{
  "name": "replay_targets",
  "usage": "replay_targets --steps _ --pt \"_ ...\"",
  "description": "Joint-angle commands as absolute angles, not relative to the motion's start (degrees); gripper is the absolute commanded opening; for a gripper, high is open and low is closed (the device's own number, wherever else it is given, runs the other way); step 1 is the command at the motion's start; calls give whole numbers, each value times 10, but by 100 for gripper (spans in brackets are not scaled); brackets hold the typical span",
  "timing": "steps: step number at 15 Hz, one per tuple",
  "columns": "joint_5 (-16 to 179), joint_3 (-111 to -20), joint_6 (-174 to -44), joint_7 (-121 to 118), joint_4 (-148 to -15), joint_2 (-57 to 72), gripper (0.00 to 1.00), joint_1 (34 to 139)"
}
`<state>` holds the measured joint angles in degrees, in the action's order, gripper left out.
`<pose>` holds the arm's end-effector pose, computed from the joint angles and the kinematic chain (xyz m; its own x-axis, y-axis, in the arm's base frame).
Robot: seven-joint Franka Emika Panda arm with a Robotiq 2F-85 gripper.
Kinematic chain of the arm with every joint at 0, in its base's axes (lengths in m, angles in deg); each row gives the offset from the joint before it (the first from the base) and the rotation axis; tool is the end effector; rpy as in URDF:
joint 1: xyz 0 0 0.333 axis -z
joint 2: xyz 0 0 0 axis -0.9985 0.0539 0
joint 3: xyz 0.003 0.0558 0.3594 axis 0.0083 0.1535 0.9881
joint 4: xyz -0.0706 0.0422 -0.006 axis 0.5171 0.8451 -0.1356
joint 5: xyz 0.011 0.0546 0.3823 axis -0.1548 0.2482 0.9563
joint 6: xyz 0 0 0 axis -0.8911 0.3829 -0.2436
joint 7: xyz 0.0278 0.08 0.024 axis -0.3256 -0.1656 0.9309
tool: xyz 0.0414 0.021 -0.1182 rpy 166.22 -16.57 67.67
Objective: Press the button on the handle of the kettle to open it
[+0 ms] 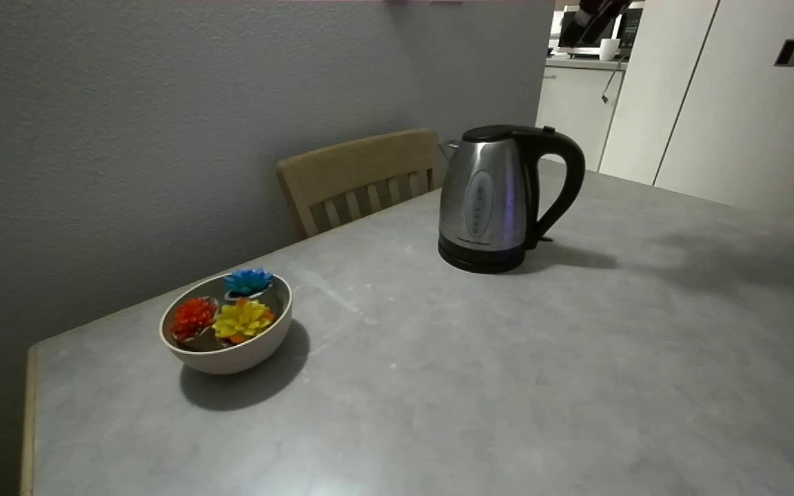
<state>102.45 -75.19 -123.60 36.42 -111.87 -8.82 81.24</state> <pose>0.5741 -0.0803 0.4866 0.8528 0.1818 0.4896 0.2064 -0.9785 0.0039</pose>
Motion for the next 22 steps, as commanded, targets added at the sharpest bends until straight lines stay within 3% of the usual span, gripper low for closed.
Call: replay_targets --steps 1,10,15,22 --pt "1055 -711 -1233 366 -1084 -62 62 857" --pt "1070 -684 -1231 334 -1077 -61 1 894" --pt "1133 -672 -1184 356 -1082 -77 0 896" --pt "1139 -664 -1229 358 -1099 -100 0 889"
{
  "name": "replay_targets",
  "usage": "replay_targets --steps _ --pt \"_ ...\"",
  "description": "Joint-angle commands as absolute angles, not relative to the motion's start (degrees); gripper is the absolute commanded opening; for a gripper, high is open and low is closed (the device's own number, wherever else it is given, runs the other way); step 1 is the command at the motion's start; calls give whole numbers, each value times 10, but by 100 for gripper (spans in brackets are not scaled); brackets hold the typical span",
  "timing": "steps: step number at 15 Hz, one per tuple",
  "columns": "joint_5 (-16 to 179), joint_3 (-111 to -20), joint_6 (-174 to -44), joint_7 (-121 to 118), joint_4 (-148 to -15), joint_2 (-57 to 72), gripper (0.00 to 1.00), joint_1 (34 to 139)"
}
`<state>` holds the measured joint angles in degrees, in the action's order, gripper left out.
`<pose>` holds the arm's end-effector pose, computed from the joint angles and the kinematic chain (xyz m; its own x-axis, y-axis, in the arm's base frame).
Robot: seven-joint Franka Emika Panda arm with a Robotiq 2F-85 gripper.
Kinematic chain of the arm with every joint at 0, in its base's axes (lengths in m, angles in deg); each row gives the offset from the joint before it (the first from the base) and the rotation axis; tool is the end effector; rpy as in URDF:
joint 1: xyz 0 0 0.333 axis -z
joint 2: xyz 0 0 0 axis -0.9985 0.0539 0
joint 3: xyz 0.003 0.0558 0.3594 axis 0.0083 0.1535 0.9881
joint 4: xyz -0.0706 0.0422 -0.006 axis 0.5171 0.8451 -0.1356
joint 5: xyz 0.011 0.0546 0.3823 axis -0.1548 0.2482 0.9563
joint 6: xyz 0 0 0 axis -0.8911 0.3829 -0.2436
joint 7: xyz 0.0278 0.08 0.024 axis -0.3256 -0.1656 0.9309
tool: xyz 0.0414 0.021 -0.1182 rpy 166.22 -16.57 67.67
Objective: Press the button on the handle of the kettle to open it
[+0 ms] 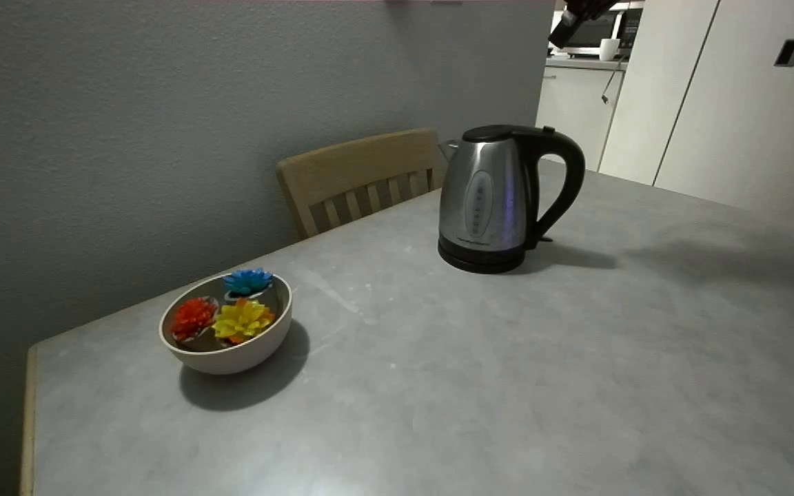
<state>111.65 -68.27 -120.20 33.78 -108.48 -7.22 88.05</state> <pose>0.5867 -0.0778 0.4921 0.8679 0.0090 0.4966 0.1041 -0.9809 -0.1643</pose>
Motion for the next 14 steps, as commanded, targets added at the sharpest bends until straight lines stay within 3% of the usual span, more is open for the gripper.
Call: replay_targets --steps 1,9,14 --pt "1151 -660 -1251 367 -1103 -112 0 886" --pt "1105 -666 -1295 239 -1071 -98 0 886" --pt "990 -671 -1257 57 -1040 -62 0 900"
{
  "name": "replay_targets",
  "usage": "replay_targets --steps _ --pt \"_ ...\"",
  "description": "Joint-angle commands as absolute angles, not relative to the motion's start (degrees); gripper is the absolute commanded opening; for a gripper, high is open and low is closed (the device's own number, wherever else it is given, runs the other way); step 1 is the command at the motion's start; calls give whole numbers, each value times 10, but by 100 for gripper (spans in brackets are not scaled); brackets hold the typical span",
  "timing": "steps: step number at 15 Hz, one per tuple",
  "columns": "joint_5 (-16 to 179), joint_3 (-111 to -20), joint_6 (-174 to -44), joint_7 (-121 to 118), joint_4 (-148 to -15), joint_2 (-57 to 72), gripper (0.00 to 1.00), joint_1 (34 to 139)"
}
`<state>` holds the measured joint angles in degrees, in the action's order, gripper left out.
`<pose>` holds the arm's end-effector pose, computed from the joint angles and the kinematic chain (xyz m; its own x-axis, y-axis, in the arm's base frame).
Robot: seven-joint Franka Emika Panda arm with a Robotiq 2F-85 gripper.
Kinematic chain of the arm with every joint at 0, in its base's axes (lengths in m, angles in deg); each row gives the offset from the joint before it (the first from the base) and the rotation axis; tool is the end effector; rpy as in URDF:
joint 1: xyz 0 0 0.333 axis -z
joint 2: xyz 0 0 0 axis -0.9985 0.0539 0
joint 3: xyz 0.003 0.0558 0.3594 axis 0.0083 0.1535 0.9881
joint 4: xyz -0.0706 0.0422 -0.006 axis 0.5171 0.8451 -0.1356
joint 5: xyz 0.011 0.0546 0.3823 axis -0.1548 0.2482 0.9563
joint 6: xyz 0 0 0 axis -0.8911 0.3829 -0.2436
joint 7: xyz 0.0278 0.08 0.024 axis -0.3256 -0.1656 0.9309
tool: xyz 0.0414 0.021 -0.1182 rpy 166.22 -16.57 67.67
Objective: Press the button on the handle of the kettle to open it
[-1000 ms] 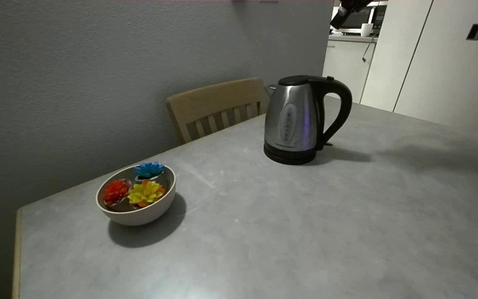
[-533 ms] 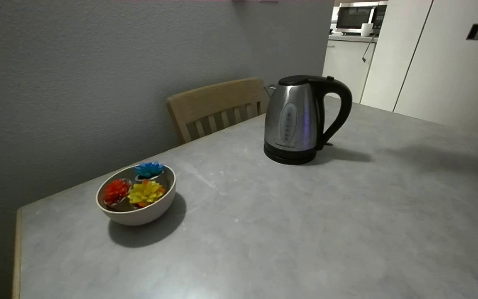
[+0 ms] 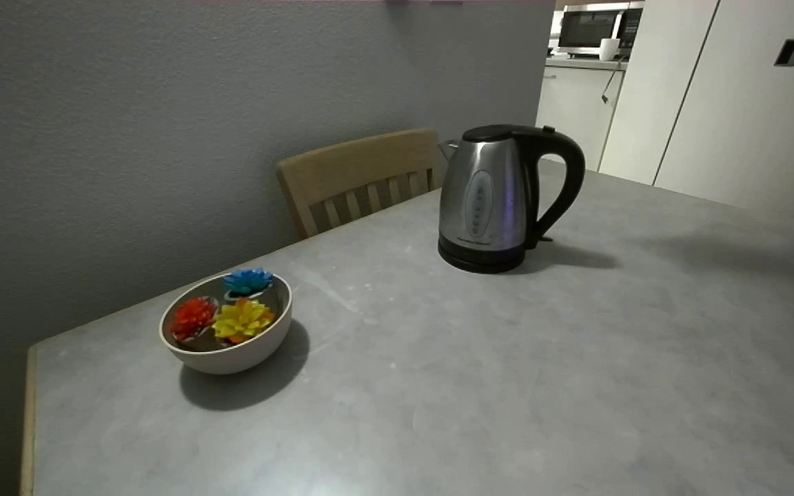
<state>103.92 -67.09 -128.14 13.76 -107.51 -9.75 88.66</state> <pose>0.5897 -0.0800 0.5453 0.7737 -0.2230 0.5930 -0.1292 -0.9719 -0.1970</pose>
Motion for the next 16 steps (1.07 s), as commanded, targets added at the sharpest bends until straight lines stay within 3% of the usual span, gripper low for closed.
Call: replay_targets --steps 1,9,16 --pt "975 -672 -1248 28 -1033 -54 0 901" --pt "976 -670 -1104 -46 -934 66 0 912" --pt "974 -667 -1118 -44 -939 73 0 912"
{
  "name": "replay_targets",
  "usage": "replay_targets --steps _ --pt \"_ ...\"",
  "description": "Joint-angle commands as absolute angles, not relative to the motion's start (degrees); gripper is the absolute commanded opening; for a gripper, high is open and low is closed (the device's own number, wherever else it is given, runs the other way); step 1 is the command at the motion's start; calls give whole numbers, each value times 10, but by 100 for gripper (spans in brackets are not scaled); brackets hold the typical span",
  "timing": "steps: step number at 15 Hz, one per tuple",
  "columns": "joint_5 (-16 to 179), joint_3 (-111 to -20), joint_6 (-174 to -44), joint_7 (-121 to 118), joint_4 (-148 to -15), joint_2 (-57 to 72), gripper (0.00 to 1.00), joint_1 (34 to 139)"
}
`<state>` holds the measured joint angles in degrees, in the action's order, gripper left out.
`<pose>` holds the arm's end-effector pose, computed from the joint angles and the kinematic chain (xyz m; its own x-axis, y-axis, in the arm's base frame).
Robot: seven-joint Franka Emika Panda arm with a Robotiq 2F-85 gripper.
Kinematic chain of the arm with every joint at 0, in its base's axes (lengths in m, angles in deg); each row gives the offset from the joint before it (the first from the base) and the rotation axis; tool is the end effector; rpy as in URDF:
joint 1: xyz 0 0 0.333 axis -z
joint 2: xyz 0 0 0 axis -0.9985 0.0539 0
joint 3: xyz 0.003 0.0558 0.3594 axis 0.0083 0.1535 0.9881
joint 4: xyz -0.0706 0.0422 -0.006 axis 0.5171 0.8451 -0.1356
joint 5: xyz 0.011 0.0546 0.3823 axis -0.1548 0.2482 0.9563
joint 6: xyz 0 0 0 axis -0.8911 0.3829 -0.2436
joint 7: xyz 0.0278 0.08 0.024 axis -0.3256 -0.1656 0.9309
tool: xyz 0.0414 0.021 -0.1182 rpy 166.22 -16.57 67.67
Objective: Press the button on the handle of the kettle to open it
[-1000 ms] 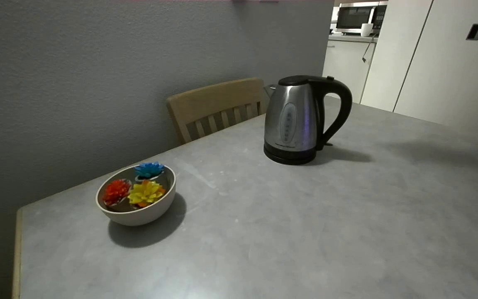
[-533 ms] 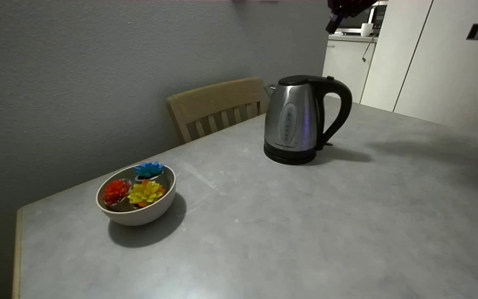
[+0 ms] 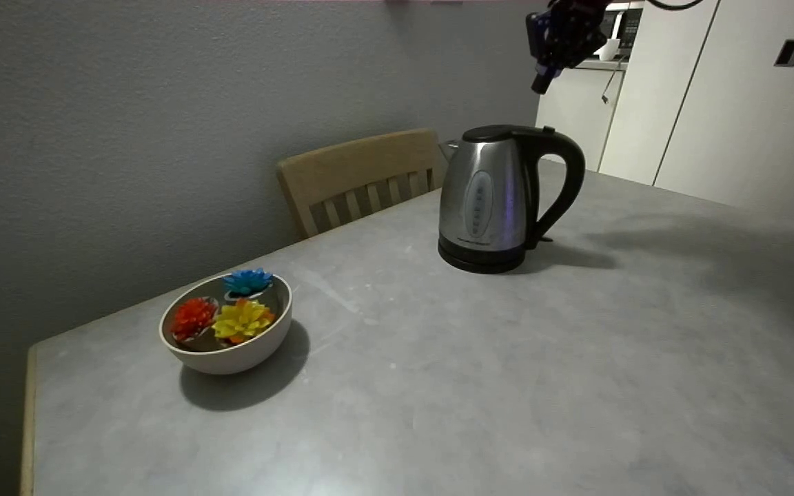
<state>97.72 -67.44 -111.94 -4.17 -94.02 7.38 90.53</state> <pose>0.6602 -0.0960 0.4388 0.8673 -0.4308 0.2495 -0.3858 -0.8984 -0.2099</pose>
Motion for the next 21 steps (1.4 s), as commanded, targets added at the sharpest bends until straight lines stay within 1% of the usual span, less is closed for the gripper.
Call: replay_targets --steps 1,7,14,21 --pt "974 -667 -1109 -50 -938 72 0 912" --pt "975 -670 -1006 -83 -924 73 0 912" --pt "972 -671 -951 -115 -903 76 0 910" --pt "970 -669 -890 -129 -855 140 0 908"
